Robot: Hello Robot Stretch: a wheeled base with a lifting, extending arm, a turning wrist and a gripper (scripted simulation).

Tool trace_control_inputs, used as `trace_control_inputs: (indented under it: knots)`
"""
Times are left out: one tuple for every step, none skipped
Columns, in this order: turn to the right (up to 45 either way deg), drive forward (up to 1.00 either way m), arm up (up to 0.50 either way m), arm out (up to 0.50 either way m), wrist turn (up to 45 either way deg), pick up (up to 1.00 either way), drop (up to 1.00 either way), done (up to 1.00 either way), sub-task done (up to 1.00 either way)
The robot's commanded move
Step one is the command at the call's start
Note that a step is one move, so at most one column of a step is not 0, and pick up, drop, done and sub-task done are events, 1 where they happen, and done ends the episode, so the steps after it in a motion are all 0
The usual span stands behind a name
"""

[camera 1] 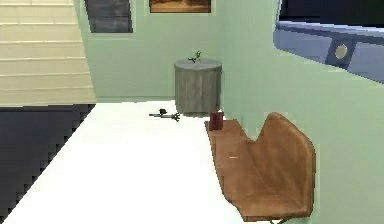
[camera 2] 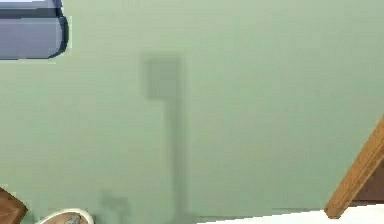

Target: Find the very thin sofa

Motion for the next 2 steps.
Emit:
trace_control_inputs:
  knots:
    - [15.0, 0.0, 0.0, 0.0, 0.0, 0.0, 0.0, 0.0, 0.0]
    - [0.0, 0.0, 0.0, 0.0, 0.0, 0.0, 0.0, 1.0, 0.0]
